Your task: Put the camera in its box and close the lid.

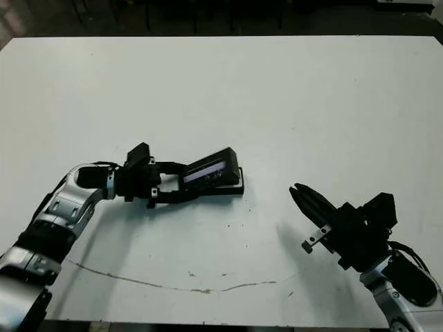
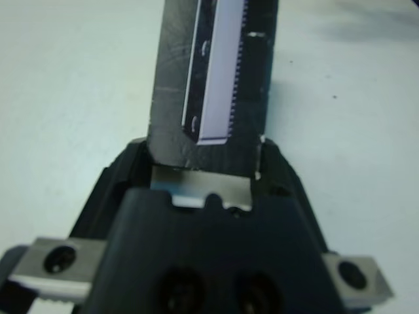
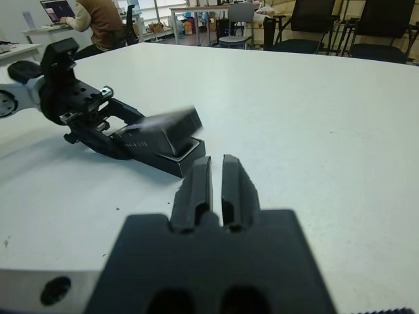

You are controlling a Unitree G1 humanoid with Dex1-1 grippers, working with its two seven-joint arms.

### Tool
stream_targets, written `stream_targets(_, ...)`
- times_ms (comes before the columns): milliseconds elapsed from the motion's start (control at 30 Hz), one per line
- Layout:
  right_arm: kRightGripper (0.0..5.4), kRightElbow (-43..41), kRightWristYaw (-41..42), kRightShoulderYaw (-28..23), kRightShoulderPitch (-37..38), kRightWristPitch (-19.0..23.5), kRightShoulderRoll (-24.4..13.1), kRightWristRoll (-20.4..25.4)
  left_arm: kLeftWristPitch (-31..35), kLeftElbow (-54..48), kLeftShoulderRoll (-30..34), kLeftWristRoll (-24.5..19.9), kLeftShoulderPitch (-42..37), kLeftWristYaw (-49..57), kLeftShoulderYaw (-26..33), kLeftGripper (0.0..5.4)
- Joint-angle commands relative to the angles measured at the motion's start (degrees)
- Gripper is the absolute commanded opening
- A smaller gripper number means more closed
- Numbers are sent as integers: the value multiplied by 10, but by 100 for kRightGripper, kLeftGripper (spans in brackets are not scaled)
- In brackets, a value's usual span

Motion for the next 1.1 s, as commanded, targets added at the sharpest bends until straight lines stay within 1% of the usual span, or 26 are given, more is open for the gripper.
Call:
stream_targets(33,0,11,10,3,8,-14,0,-6,25,47,-46,48,-29,11,-45,259)
stream_targets(67,0,14,12,4,8,-19,3,-7,24,54,-49,52,-40,9,-49,259)
stream_targets(200,0,8,0,7,12,-13,3,-12,31,74,-58,74,-82,-6,-70,259)
stream_targets(333,0,5,-5,5,13,3,4,0,45,68,-56,103,-115,-20,-96,259)
stream_targets(433,0,12,6,9,13,-24,5,-11,36,66,-53,113,-123,-35,-105,259)
stream_targets(633,0,7,-3,10,16,-13,4,-9,61,62,-50,120,-131,-64,-115,259)
stream_targets(733,0,6,1,10,17,-22,2,-15,78,55,-42,123,-130,-83,-122,259)
stream_targets(833,0,0,-5,9,20,-7,1,-9,96,42,-25,129,-127,-103,-129,313)
stream_targets(900,0,0,-3,8,20,-8,0,-8,68,33,-5,134,-115,-98,-128,356)
stream_targets(967,0,-4,-8,9,22,-13,1,-17,43,32,12,130,-103,-96,-120,390)
stream_targets(1033,0,-8,-13,9,23,-11,2,-20,37,32,27,121,-89,-93,-107,425)
stream_targets(1100,0,-8,-11,8,23,-6,2,-12,38,32,44,116,-74,-87,-94,461)
